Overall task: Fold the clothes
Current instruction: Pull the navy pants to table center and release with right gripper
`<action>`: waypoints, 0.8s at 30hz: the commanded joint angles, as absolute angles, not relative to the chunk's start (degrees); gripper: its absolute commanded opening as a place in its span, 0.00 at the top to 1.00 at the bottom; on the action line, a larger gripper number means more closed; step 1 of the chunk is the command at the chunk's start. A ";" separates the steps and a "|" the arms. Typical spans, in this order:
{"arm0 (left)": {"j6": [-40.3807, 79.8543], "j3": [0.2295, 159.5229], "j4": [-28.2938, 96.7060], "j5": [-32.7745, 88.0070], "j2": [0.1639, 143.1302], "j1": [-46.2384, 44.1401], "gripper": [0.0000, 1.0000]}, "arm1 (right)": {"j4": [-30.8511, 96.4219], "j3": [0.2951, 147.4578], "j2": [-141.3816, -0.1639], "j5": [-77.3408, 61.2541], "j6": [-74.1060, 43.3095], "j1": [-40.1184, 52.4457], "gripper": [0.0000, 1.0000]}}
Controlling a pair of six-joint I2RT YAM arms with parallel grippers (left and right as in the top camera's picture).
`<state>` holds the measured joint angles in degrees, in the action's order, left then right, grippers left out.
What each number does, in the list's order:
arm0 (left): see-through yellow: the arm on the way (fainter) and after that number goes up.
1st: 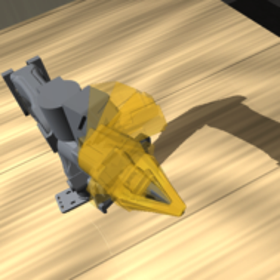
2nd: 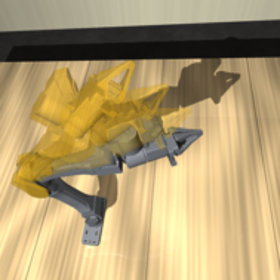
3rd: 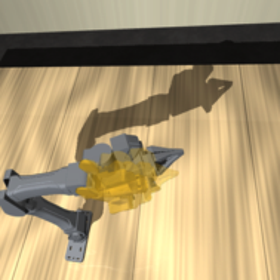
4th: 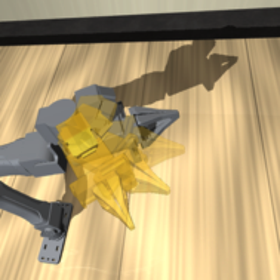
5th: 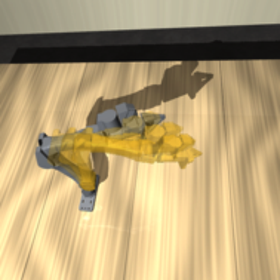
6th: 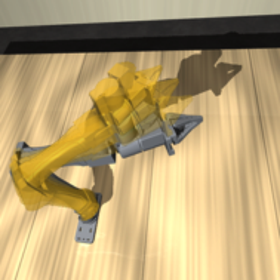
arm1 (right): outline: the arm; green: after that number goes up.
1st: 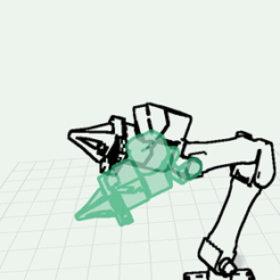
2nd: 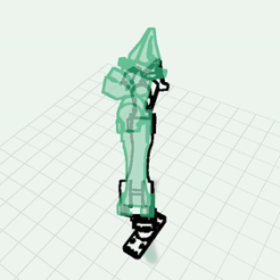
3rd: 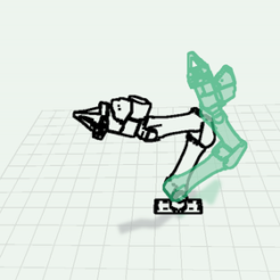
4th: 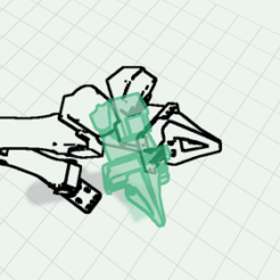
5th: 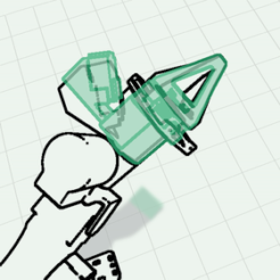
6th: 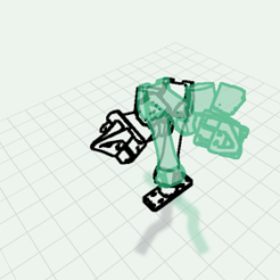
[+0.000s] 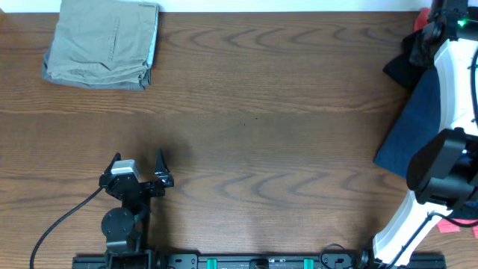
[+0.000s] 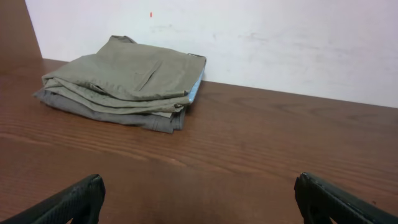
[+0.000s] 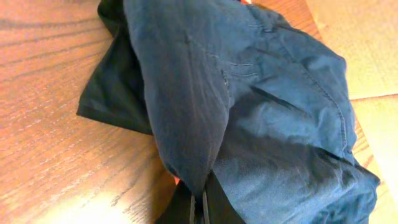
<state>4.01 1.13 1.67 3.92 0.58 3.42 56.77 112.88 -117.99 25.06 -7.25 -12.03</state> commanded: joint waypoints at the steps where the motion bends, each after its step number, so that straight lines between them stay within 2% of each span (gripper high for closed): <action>1: 3.22 0.23 3.66 4.73 0.27 3.20 0.02 | 56.99 113.99 -112.46 24.99 -9.43 -11.53 0.99; 5: 3.20 0.23 3.66 4.73 0.27 3.20 0.02 | 57.10 113.99 -107.72 23.16 -9.30 -11.16 0.99; 13: 3.22 0.23 3.66 4.73 0.27 3.20 0.02 | 57.45 113.99 -100.18 9.85 -7.57 -7.40 0.99; 18: 3.22 0.23 3.66 4.73 0.27 3.20 0.02 | 56.47 113.99 -95.74 -1.04 -4.93 0.64 0.99; 24: 3.20 0.23 3.66 4.73 0.27 3.20 0.02 | 54.83 113.99 -93.67 -7.94 -4.01 16.12 0.99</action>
